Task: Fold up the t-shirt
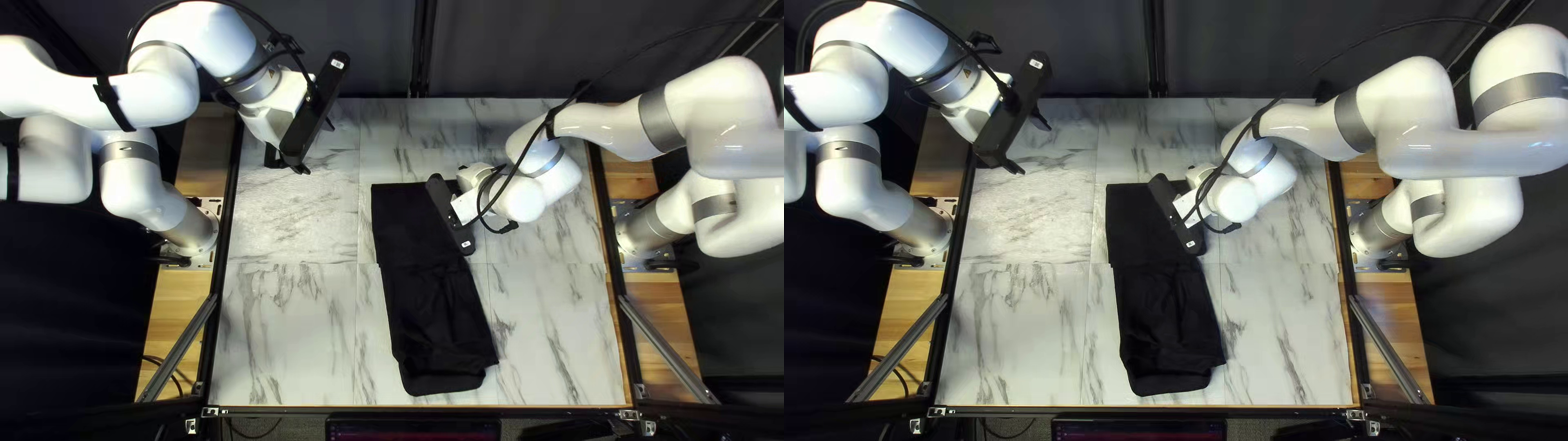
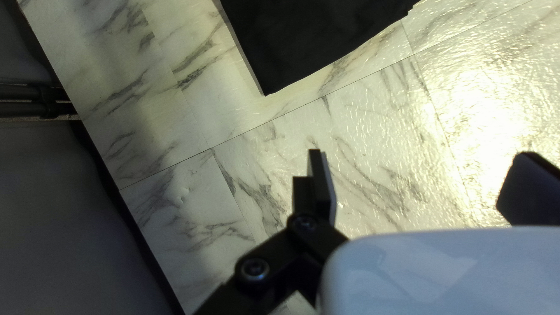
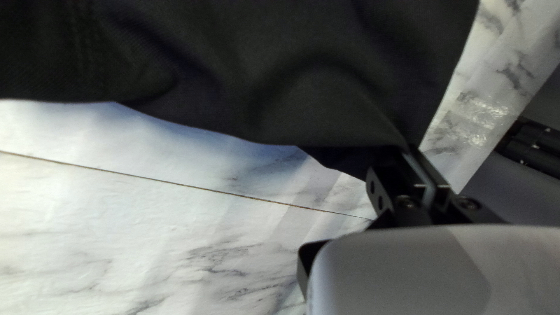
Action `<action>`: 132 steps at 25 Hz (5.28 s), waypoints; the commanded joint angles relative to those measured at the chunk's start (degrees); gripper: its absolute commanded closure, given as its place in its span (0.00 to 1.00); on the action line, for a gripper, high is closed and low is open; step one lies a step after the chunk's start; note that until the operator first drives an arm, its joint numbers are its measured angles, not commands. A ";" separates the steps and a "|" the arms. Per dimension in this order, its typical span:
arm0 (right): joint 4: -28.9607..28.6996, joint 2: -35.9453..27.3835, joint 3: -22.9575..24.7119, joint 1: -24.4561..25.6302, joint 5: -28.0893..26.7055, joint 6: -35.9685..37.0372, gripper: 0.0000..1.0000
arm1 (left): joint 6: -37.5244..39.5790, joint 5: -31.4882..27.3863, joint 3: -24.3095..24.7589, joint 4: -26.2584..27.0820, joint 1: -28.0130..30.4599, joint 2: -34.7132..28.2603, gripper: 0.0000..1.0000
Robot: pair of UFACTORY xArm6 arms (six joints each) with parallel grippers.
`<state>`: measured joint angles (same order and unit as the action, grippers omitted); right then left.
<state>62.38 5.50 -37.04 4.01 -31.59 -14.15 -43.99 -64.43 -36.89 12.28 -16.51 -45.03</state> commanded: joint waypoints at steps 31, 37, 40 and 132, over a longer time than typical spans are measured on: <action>-1.07 -0.51 -4.11 -9.51 0.70 -5.24 0.00 | 0.00 0.00 0.00 0.00 0.00 0.00 0.00; 1.59 -1.03 -0.37 -8.85 1.79 -8.94 0.00 | 0.00 0.00 0.00 0.00 0.00 0.00 0.00; 0.68 -2.15 1.34 -9.00 1.51 -9.04 0.00 | 0.00 0.00 0.00 0.00 0.00 0.00 0.00; -31.69 3.66 -22.08 -51.29 -21.25 -6.30 0.00 | 17.74 6.17 5.30 -7.89 18.05 -1.94 0.00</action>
<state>30.70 9.16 -59.12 -47.28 -52.84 -20.45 -35.69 -61.88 -33.90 9.34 -7.20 -46.45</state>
